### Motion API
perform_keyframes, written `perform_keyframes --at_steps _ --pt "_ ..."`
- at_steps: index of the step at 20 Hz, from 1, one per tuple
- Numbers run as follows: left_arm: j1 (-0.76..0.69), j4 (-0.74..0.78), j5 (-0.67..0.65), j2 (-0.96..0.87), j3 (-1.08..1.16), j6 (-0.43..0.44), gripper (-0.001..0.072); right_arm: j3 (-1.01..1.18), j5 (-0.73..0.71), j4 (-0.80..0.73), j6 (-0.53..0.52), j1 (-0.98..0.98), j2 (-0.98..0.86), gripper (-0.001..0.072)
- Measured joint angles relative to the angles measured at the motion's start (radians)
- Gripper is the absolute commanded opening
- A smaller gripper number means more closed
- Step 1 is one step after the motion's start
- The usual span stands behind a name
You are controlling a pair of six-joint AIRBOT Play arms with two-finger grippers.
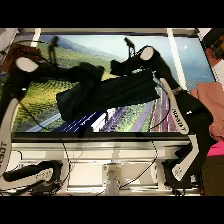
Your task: Fold the clothes and pants, and hang the long-sleeved shirts on hangers.
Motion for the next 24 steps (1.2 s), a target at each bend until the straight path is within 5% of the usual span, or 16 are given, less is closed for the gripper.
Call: perform_keyframes --at_steps 6,11,14,24 --pt "-0.078 -0.086 0.043 -0.085 -0.009 -0.009 0.0691 0.000 0.053 -0.030 -0.037 -0.055 0.031 0.0020" --pt "0.054 -0.081 0.010 -0.063 -0.010 -0.001 0.0687 0.000 0.120 -0.114 -0.085 -0.064 0.039 0.0020" --pt "0.167 0.002 -0.053 -0.007 -0.011 0.001 0.0635 0.000 0.141 -0.161 -0.100 -0.065 0.039 0.0020" --pt "0.359 0.261 -0.143 0.239 -0.293 -0.013 0.0646 0.000 0.145 -0.208 -0.113 -0.065 0.039 0.0020"
